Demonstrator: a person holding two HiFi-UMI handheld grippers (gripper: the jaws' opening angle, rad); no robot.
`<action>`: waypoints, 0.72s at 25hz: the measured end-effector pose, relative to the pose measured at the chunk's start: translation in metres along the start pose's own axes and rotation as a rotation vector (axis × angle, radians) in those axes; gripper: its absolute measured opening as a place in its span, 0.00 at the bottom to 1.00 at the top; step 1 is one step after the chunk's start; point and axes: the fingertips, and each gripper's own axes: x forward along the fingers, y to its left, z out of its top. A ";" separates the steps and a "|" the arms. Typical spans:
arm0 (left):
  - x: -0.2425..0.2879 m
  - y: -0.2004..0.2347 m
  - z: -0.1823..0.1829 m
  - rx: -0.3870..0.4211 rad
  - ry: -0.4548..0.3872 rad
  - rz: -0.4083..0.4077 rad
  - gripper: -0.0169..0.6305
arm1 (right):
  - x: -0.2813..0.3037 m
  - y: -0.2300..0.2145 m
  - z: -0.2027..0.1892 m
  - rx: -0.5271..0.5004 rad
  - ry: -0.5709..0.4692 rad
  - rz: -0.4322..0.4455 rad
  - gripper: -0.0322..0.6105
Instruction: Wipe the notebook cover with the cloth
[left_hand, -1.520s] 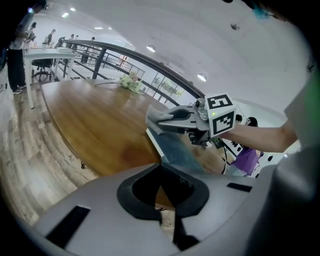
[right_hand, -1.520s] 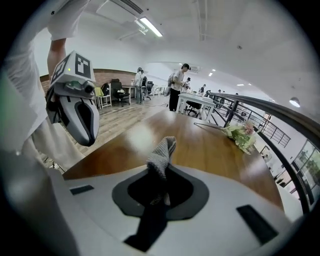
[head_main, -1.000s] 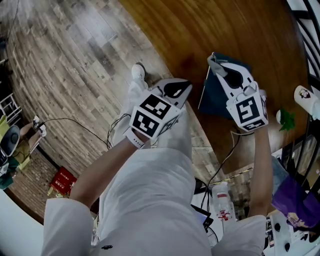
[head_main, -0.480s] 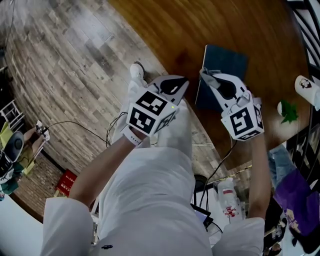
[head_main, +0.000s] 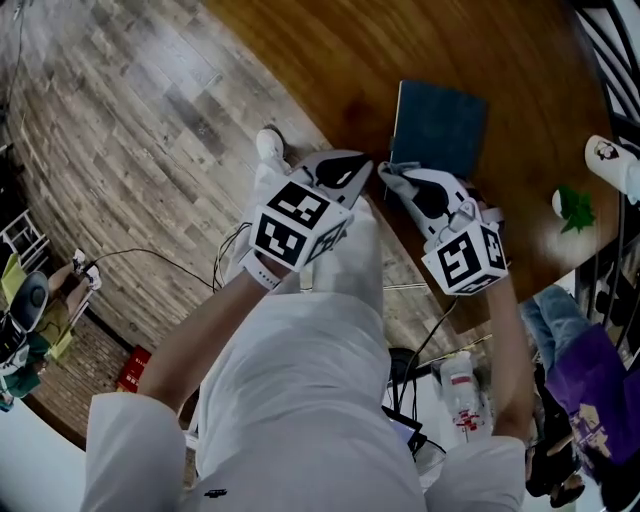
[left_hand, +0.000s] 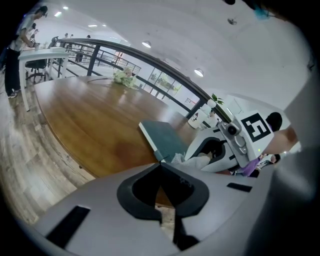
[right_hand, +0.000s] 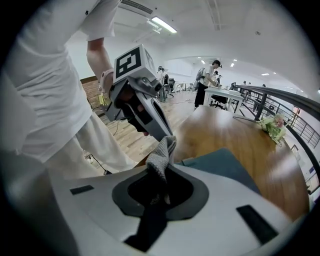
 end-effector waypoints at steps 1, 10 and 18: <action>0.000 -0.001 -0.001 0.003 0.002 -0.001 0.05 | 0.001 0.005 0.000 0.000 0.001 0.004 0.11; -0.013 -0.007 0.003 0.031 -0.013 -0.011 0.05 | -0.001 0.046 -0.007 0.077 0.010 0.000 0.11; -0.030 -0.010 0.006 0.047 -0.039 -0.001 0.05 | -0.001 0.077 -0.004 0.172 -0.003 -0.030 0.11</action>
